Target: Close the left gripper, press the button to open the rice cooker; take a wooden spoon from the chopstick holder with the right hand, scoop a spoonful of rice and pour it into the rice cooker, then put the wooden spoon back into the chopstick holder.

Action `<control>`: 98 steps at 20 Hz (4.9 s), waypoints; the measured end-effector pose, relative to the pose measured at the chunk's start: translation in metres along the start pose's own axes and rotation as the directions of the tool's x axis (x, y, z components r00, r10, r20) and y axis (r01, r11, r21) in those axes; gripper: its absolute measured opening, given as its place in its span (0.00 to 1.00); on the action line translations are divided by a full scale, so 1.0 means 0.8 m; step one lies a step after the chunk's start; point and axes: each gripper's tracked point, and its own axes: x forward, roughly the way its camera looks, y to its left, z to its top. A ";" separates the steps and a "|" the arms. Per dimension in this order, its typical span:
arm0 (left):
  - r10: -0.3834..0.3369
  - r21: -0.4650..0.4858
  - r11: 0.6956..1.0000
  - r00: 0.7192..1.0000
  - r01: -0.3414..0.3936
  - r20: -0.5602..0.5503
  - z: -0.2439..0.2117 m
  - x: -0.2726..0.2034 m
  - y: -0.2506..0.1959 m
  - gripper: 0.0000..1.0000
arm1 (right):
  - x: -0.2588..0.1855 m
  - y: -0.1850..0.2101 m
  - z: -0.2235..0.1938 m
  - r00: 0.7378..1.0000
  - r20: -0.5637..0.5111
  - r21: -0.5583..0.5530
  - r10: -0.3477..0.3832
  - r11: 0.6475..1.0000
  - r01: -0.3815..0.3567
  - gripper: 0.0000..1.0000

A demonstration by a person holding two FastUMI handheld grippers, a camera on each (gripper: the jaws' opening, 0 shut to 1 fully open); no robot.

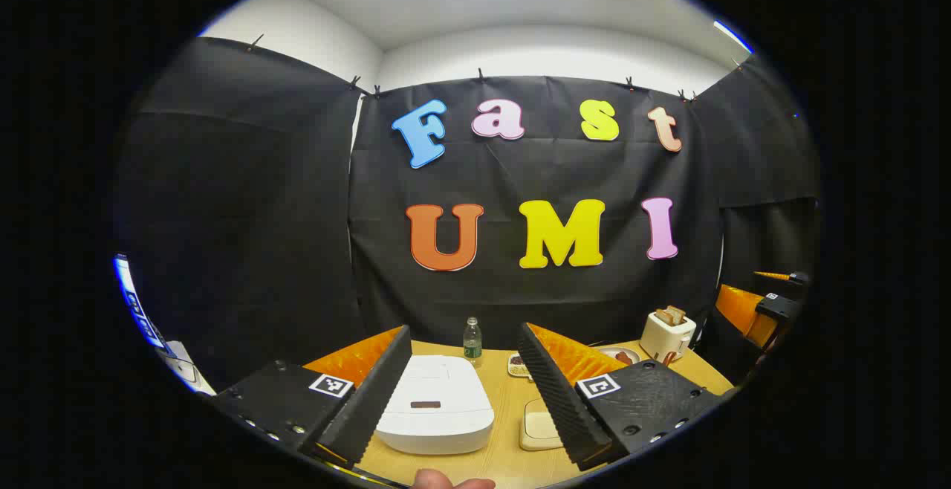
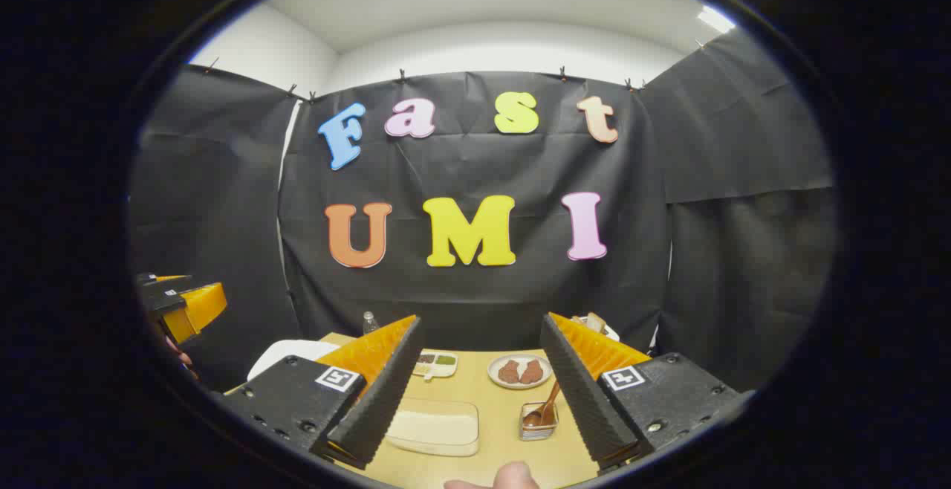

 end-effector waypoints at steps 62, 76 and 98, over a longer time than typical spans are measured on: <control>0.026 -0.177 0.962 0.716 -0.207 -0.697 -0.334 0.147 0.089 0.00 | 0.139 -0.068 -0.136 0.963 -0.269 0.014 -0.035 0.999 0.041 1.00; 0.112 -0.064 0.991 0.985 -0.121 -0.129 -0.064 0.181 0.096 0.96 | 0.108 -0.095 -0.073 0.991 -0.131 0.025 -0.036 0.999 0.039 0.99; 0.102 -0.014 0.994 0.987 -0.105 -0.124 -0.053 0.133 0.003 0.96 | 0.216 -0.205 -0.312 0.869 -0.490 0.187 0.073 0.982 0.023 1.00</control>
